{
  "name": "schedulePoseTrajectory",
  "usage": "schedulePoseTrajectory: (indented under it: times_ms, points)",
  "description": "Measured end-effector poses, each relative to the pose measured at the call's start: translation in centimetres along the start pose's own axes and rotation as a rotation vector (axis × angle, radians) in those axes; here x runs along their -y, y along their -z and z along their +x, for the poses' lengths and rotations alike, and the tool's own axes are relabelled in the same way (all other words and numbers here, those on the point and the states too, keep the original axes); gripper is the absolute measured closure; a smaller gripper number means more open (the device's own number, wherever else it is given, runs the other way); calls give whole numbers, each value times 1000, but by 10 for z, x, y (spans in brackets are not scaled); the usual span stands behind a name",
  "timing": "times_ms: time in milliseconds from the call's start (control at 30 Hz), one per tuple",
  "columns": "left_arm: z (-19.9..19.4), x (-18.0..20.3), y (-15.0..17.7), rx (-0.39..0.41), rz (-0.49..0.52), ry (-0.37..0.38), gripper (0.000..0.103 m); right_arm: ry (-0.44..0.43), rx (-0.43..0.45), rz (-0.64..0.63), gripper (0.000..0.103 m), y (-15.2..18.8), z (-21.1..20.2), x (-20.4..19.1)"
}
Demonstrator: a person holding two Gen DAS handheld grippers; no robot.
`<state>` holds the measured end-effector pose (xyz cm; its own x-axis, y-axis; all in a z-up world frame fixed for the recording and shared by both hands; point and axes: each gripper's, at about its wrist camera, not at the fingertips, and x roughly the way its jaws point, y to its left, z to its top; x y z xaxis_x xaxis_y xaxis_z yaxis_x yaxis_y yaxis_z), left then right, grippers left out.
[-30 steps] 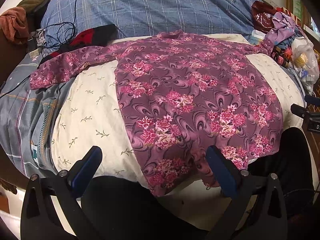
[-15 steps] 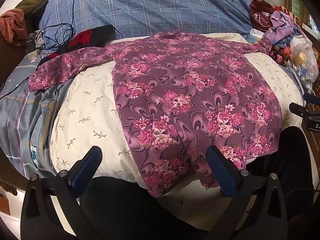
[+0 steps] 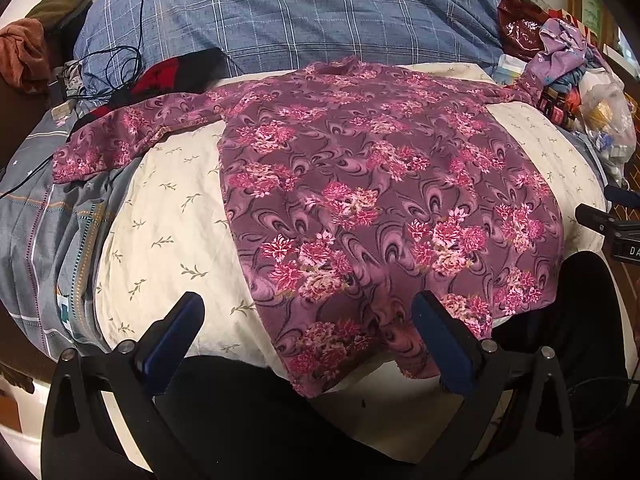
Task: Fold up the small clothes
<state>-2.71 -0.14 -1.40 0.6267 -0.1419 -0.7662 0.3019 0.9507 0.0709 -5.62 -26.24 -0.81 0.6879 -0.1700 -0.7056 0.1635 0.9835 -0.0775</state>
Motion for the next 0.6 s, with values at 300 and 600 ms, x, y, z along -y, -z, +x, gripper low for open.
schedulePoseTrajectory:
  times_ms: [300, 600]
  points:
    - [17, -55, -12, -66, -210, 21, 0, -68, -35, 140, 2, 2, 15, 33]
    - [68, -88, -1, -278, -387, 182, 0, -205, -135, 311, 13, 22, 53, 61]
